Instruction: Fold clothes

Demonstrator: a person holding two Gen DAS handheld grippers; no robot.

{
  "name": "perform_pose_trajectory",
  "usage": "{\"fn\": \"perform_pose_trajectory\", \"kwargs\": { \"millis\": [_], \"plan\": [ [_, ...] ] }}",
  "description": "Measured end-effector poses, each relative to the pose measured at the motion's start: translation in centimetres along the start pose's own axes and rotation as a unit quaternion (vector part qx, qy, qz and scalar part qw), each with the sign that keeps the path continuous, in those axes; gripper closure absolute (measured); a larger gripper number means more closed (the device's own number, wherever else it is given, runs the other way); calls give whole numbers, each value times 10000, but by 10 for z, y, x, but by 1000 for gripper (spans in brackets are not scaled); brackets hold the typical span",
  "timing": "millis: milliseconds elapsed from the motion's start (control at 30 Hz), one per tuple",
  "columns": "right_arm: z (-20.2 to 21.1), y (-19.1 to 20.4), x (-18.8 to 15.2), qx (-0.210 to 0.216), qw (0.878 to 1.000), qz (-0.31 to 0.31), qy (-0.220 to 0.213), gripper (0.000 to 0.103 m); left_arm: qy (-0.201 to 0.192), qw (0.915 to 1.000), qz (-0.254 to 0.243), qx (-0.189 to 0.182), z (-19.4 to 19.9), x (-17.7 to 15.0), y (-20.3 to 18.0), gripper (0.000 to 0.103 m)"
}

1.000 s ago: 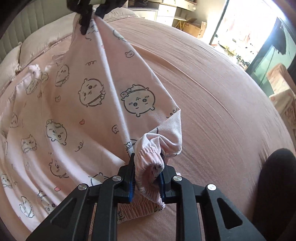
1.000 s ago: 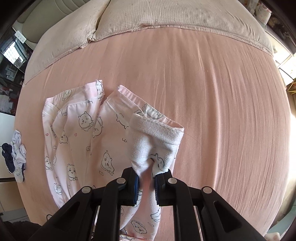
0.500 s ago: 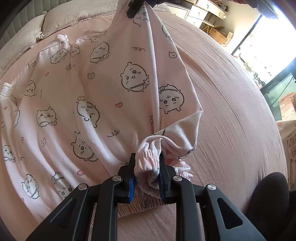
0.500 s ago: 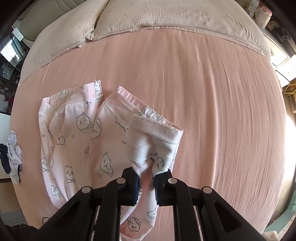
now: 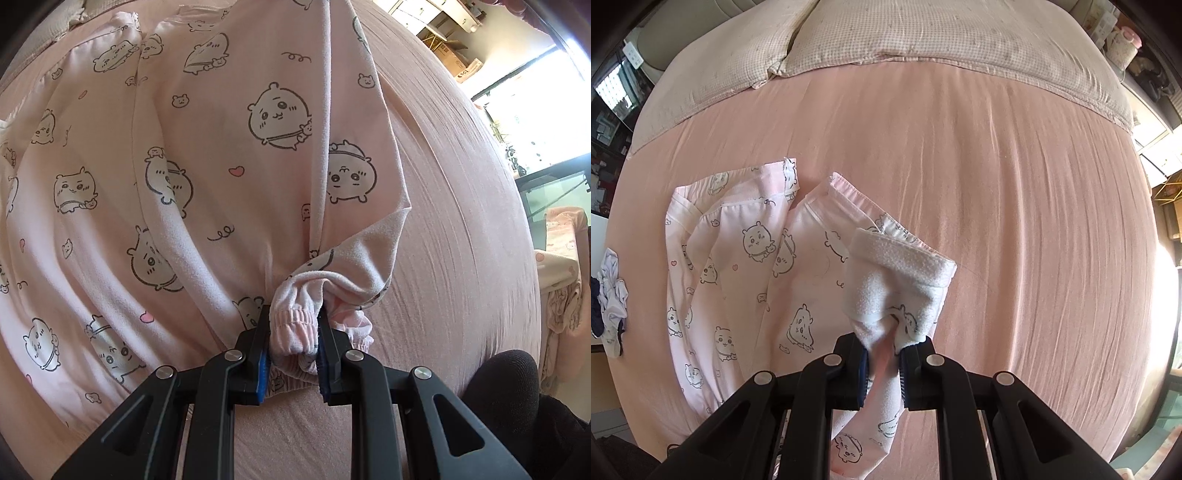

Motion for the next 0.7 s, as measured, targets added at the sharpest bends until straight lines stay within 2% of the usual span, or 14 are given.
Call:
{"fn": "perform_pose_trajectory", "kwargs": {
  "millis": [300, 700],
  "plan": [
    [10, 0, -1, -74, 9999, 16, -66, 93, 10, 9995, 296, -120, 9, -15, 5, 85],
    [32, 24, 9, -207, 9994, 162, -233, 93, -348, 9983, 441, -140, 45, -51, 22, 85]
  ]
}}
Point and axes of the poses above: each gripper's, at about its wrist camera, not at the fingertips, and z roughly against the way its jaws point, y to its left, x to its top, the point moved 3 cm from there along -z, roughly the way its jaws point, and after that the axes turned 3 degrees about -z, right-handed, at the moved point
